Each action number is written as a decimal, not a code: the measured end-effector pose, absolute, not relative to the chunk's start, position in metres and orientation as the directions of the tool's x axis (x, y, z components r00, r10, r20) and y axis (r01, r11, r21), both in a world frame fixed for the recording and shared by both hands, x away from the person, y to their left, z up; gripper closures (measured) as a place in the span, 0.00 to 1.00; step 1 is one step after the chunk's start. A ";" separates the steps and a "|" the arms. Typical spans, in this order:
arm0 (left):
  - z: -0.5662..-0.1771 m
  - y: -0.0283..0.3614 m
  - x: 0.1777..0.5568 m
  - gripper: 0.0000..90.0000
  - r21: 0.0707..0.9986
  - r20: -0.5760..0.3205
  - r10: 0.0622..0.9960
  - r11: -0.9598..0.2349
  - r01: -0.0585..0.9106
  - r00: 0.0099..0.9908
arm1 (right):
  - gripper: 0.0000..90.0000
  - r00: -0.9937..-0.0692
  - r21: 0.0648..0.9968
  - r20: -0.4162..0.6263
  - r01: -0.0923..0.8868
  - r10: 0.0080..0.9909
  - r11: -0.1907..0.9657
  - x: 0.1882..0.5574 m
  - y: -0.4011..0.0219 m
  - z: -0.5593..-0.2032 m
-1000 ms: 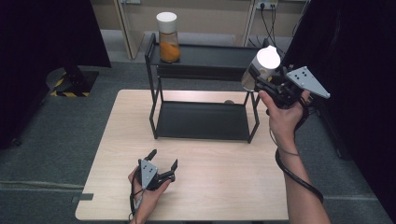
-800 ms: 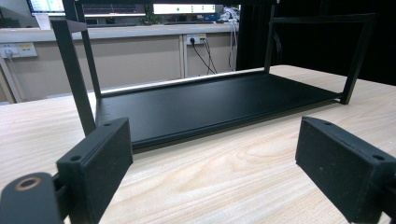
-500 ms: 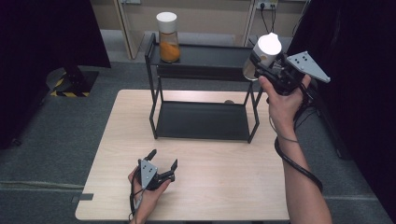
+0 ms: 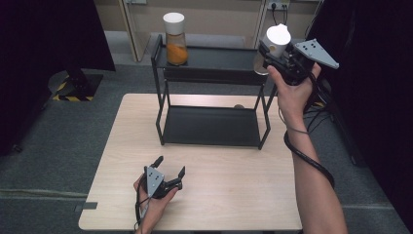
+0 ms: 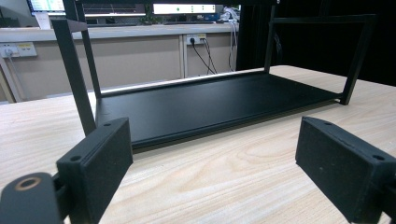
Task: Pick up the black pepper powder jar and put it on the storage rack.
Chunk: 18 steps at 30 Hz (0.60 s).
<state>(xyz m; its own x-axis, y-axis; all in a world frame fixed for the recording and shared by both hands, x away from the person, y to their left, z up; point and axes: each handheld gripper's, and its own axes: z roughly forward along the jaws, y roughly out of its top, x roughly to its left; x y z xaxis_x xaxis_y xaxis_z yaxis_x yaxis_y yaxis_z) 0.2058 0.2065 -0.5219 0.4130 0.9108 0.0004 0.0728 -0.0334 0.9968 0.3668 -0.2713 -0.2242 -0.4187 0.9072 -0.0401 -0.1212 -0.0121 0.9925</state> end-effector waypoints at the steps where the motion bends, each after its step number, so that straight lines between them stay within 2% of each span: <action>1: -0.522 0.206 0.206 0.12 0.997 0.000 0.911 -0.033 0.073 0.413 | 0.34 -0.415 0.993 -0.043 -0.117 0.909 -0.006 0.369 -0.270 -0.223; 18: -0.522 0.207 0.206 0.12 0.997 -0.005 0.911 -0.029 0.076 0.412 | 0.34 -0.370 0.998 -0.007 -0.061 0.929 -0.017 0.410 -0.257 -0.211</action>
<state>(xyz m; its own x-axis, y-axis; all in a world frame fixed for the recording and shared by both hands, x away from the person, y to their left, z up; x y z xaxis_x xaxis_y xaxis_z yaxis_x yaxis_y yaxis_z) 0.2060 0.2074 -0.5218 0.4122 0.9111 -0.0050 0.0756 -0.0288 0.9967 0.4103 -0.2567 -0.2112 -0.3701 0.9290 -0.0065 -0.0608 -0.0172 0.9980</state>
